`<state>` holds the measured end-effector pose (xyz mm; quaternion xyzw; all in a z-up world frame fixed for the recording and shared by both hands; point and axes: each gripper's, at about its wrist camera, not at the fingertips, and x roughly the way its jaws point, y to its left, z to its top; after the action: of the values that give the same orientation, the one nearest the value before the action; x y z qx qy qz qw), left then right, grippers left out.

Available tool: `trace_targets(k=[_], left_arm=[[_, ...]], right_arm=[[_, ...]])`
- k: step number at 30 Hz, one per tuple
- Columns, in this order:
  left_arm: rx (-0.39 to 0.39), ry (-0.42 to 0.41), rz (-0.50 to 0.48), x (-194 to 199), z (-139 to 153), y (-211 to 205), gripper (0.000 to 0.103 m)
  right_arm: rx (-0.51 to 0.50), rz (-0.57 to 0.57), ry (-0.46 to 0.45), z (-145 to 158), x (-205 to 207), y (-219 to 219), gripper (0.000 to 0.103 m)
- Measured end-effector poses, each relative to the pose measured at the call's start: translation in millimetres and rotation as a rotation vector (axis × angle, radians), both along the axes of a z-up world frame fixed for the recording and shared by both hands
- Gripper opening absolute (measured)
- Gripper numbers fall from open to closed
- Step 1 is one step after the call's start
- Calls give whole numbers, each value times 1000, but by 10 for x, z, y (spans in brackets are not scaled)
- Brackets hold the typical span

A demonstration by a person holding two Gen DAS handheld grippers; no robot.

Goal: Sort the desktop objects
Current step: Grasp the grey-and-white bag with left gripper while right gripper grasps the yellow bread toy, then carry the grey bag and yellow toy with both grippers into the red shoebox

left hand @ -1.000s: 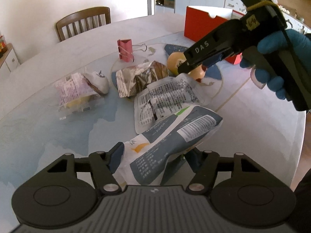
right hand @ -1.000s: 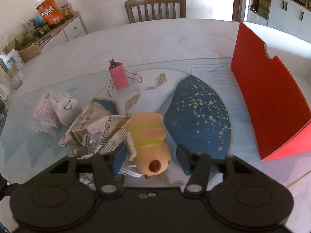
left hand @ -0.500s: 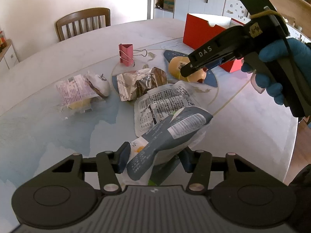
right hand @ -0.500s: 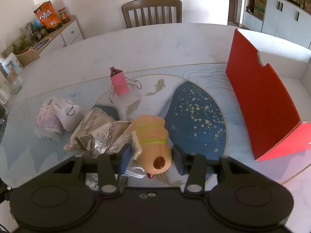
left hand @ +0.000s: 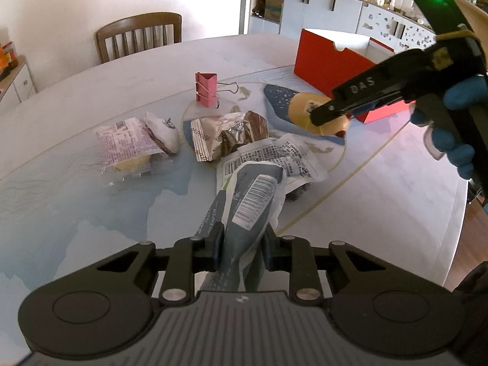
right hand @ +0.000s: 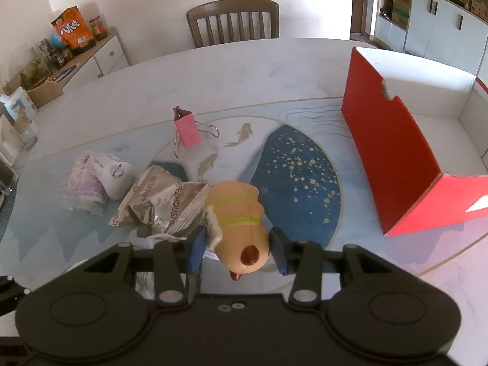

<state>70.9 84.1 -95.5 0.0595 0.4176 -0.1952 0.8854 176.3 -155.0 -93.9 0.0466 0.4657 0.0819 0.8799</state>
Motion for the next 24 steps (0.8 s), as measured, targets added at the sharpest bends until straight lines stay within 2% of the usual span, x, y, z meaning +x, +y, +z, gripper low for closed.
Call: trace_targets(k=[13,24], left_arm=[[-28,-3,97,-29,167,-159,17],[-70,-31,184,33,455,-424,17]], right_arm=[[29,46,-2,211,-139,-342,44],[83,120,-40,595,-200,-693,43]])
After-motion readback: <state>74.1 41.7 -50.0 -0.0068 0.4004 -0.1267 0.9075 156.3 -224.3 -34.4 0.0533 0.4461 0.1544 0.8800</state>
